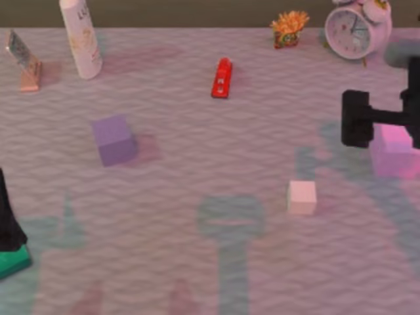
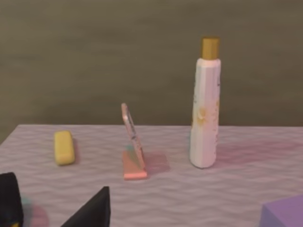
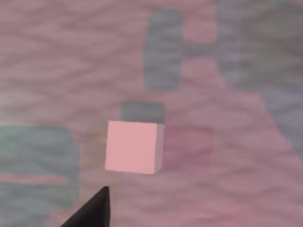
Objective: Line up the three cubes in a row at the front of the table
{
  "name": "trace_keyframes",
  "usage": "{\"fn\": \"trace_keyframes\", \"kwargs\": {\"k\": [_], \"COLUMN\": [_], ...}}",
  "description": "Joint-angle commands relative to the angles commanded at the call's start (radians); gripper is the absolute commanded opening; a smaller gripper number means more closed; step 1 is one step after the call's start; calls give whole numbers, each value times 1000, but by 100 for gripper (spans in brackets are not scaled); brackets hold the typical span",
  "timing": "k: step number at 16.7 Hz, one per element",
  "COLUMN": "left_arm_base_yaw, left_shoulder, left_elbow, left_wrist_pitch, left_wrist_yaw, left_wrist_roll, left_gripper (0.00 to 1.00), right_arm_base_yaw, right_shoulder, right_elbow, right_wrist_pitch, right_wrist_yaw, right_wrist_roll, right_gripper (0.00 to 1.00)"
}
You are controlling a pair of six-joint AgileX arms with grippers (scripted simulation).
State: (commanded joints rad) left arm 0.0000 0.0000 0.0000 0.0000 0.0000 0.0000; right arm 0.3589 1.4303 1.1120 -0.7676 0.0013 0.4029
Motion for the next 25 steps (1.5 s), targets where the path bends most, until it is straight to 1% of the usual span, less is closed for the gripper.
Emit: {"fn": "trace_keyframes", "kwargs": {"k": [6, 9, 12, 20, 22, 25], "left_arm_base_yaw": [0, 0, 0, 0, 0, 0], "left_shoulder": [0, 0, 0, 0, 0, 0], "left_elbow": [0, 0, 0, 0, 0, 0], "left_wrist_pitch": [0, 0, 0, 0, 0, 0], "left_wrist_yaw": [0, 0, 0, 0, 0, 0], "left_wrist_roll": [0, 0, 0, 0, 0, 0], "left_gripper": [100, 100, 100, 100, 100, 100], "right_arm_base_yaw": [104, 139, 158, 157, 158, 160], "right_shoulder": [415, 552, 630, 645, 668, 719], "right_elbow": [323, 430, 490, 484, 450, 381], "right_wrist_pitch": [-223, -296, -338, -325, -269, -140], "right_wrist_yaw": [0, 1, 1, 1, 1, 1], "right_wrist_roll": [117, 156, 178, 179, 179, 181], "right_gripper": [100, 100, 100, 100, 100, 100]}}
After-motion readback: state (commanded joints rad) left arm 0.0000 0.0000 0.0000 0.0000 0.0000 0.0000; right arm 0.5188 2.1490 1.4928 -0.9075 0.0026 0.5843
